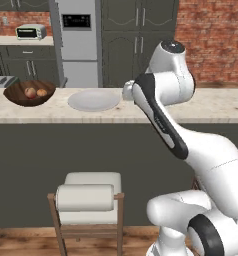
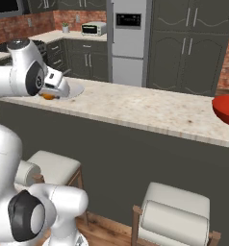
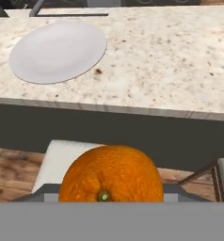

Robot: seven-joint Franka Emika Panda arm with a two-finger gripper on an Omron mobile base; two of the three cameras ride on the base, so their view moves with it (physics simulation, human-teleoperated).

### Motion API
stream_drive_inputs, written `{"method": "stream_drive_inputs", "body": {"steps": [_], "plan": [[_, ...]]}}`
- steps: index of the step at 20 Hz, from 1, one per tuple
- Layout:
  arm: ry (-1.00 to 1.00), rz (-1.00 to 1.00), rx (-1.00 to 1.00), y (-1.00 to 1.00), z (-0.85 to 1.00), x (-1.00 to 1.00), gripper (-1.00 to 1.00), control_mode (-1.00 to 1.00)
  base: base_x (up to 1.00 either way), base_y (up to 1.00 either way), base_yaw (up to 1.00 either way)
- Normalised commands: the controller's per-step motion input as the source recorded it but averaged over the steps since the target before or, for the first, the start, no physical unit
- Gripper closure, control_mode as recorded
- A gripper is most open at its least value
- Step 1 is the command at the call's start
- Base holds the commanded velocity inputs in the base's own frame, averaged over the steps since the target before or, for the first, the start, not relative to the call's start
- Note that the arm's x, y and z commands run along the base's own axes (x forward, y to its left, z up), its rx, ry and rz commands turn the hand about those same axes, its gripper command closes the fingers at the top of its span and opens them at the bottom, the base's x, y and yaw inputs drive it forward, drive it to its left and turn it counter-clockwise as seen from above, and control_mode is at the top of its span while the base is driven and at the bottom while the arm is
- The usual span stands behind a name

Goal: Take the fruits from the plate on the dining counter and place two fruits in each bowl.

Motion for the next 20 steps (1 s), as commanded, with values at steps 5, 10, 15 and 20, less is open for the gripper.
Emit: {"method": "stream_drive_inputs", "body": {"steps": [5,10,15,20], "plan": [[0.0,0.0,-0.14,-0.31,-0.57,-1.0,1.0,-1.0,0.0,0.0,0.0],[0.0,0.02,-0.07,-0.27,-0.03,-0.9,1.0,-1.0,0.0,0.0,0.0],[0.0,0.03,0.0,-0.2,0.3,-0.59,1.0,-1.0,0.0,0.0,0.0],[0.0,0.0,0.0,0.0,0.0,0.0,1.0,-1.0,0.0,0.0,0.0]]}}
